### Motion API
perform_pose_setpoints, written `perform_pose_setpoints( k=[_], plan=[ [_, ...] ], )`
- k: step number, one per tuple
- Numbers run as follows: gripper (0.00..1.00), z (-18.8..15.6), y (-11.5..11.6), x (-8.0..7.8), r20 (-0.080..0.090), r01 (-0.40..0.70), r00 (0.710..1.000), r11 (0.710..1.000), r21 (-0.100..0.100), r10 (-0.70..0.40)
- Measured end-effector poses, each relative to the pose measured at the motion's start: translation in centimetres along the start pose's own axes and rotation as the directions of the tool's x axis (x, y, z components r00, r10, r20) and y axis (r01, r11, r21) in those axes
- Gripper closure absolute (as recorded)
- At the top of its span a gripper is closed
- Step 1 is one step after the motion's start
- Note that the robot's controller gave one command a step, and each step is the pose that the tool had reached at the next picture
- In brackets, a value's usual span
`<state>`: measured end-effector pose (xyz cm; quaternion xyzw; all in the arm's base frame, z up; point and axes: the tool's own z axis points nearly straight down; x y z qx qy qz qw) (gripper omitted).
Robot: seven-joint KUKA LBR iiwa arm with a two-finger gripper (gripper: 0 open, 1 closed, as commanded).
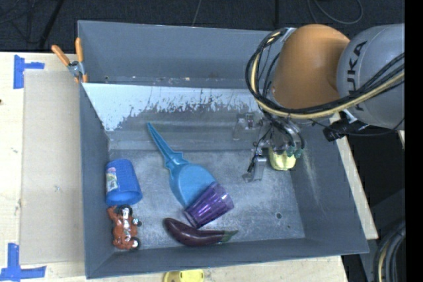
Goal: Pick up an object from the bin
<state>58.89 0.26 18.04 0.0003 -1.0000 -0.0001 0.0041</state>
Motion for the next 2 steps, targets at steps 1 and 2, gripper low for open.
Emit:
perform_pose_setpoints(
  k=[1,2],
  plan=[
    [0.0,-0.5,0.0,-0.1,0.008,0.0,1.0,1.0,0.0,0.0],
    [0.0,5.4,3.8,3.8,0.012,-0.045,0.999,0.999,-0.001,0.045]
  ],
)
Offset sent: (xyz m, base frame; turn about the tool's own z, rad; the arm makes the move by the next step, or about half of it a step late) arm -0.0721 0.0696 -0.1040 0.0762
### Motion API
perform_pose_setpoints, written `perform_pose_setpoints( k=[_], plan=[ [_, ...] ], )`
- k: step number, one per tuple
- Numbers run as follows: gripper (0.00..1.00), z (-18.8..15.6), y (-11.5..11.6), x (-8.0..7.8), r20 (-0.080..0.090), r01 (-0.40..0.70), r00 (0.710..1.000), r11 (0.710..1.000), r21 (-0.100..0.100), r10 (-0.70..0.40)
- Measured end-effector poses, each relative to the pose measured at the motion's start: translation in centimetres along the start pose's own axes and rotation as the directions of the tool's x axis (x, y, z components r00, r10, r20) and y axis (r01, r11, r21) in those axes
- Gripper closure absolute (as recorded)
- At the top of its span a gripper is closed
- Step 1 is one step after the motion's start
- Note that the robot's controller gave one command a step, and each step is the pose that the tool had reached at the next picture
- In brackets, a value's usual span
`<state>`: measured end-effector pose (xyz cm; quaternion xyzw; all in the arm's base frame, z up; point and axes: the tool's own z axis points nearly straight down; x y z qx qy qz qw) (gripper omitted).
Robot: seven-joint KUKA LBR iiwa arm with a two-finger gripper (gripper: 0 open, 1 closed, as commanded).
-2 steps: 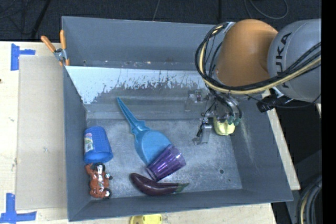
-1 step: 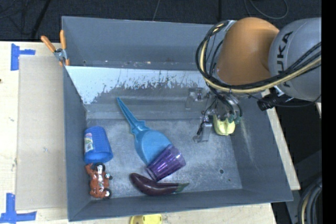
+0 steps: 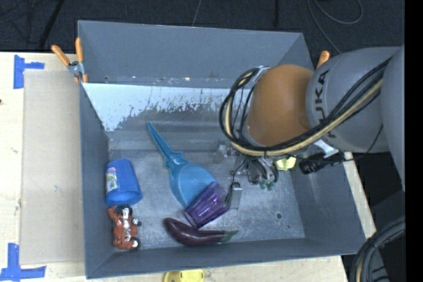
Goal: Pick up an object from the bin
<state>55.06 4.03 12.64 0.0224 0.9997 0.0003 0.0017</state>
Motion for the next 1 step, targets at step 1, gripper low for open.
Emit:
perform_pose_setpoints(
  k=[1],
  plan=[
    [0.0,2.68,2.3,0.28,-0.012,0.118,0.993,0.993,0.001,-0.118]
  ],
)
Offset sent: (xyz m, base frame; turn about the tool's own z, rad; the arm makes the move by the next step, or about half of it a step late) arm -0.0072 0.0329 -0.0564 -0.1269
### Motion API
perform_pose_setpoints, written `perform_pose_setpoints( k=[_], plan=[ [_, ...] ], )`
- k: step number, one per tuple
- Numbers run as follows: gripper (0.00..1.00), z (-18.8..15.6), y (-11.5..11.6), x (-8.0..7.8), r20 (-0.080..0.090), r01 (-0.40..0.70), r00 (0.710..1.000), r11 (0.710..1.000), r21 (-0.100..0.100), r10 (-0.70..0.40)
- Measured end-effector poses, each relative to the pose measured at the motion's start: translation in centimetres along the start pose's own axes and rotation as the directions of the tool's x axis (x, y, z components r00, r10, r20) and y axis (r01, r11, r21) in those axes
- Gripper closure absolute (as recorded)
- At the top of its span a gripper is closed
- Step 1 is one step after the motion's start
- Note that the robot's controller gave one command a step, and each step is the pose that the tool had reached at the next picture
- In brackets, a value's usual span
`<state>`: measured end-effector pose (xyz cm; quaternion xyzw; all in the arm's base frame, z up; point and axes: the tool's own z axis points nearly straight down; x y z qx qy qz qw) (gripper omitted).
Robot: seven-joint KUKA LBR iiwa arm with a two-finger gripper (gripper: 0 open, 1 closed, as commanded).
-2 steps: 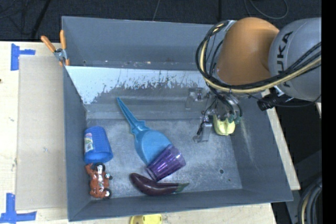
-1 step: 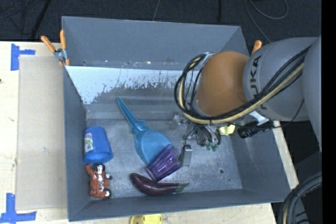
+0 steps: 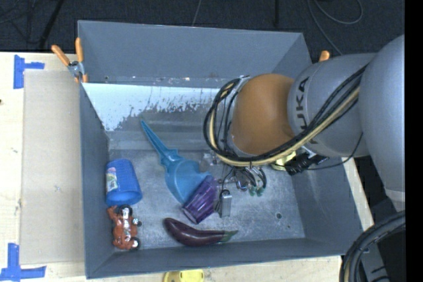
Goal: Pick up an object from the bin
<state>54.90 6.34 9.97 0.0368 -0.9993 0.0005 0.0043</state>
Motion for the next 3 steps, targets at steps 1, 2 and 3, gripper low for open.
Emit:
perform_pose_setpoints(
  k=[1,2,3],
  plan=[
    [1.0,2.9,1.0,0.4,0.008,0.008,1.0,1.0,0.0,-0.008],
    [1.0,2.9,1.0,0.4,0.008,0.007,1.0,1.0,-0.001,-0.007],
    [1.0,-12.1,2.2,-1.0,0.01,0.017,1.0,1.0,-0.001,-0.017]
  ],
)
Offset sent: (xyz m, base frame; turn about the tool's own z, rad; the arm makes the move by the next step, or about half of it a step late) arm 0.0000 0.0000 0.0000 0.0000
